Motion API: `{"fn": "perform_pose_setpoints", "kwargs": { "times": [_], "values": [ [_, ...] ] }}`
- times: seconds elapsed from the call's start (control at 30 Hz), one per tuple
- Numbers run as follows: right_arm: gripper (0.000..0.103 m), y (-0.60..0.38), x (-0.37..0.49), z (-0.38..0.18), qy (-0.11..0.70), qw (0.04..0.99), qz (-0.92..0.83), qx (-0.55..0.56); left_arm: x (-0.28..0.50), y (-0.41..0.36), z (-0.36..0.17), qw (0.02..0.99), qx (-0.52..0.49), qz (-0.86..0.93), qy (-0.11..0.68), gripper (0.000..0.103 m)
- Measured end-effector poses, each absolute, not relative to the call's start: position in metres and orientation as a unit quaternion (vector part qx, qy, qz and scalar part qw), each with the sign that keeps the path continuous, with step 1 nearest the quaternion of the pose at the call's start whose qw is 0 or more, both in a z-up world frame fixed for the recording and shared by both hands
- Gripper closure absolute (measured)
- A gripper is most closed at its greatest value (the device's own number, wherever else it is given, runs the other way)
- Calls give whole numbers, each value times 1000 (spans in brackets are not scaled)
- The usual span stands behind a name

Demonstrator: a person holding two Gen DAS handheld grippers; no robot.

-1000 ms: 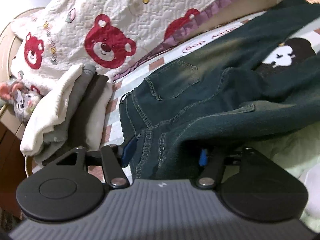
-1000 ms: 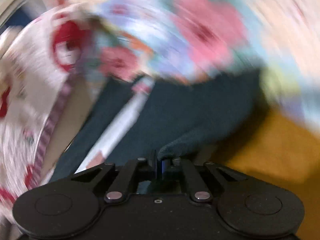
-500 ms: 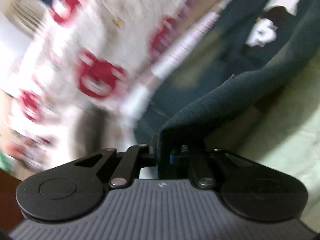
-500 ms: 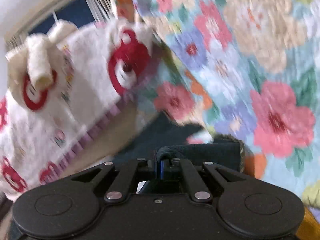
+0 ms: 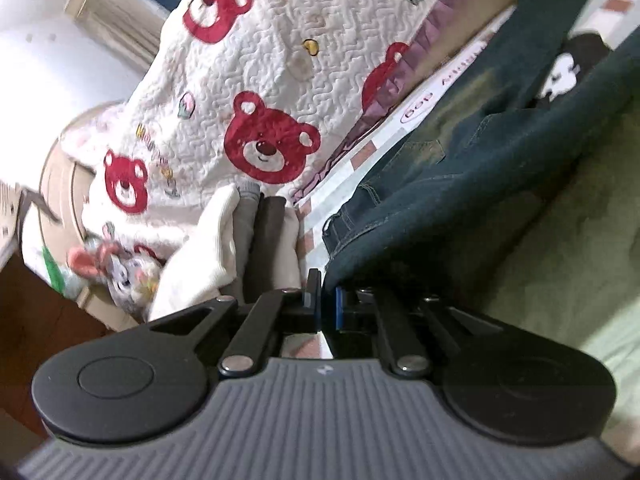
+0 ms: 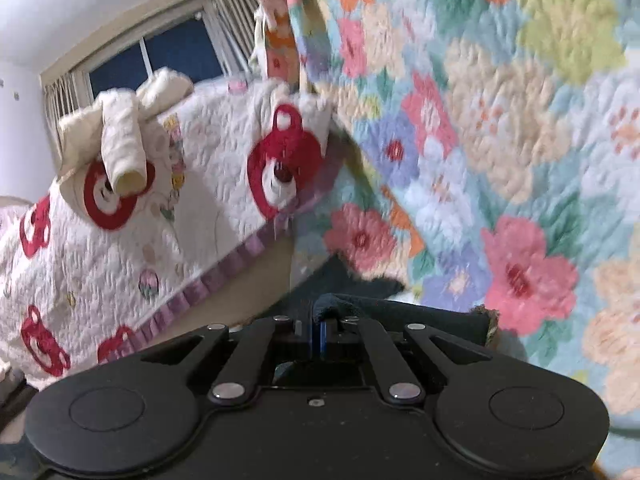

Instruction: Fold clothes

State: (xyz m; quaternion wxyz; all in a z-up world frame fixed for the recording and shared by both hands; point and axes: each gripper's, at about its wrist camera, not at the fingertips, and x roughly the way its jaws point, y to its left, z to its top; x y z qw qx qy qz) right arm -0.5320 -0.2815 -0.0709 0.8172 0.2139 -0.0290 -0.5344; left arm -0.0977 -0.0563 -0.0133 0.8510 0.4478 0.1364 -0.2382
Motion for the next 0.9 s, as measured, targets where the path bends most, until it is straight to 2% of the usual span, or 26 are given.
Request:
{"fn": "perform_pose_setpoints", "kwargs": {
  "times": [0.1,0.3,0.43,0.63,0.73,0.9],
  "values": [
    [100,-280,-537,-54,-27,818,-541,193,-99,-55,-16,858,428,-242,146,96],
    [100,-331,-494,-33,65,835,-526,148,-70,-72,-27,868,412,-242,137,95],
    [100,-389,-447,-12,106,838,-518,135,-42,-86,-23,878,401,-233,119,95],
    [100,-480,-362,16,185,812,-530,161,29,-122,-7,900,343,-233,136,95],
    [100,-520,-308,26,242,789,-543,157,63,-148,-16,906,324,-225,153,95],
    [100,-565,-240,25,250,750,-587,175,108,-178,-49,905,309,-226,187,95]
  ]
}}
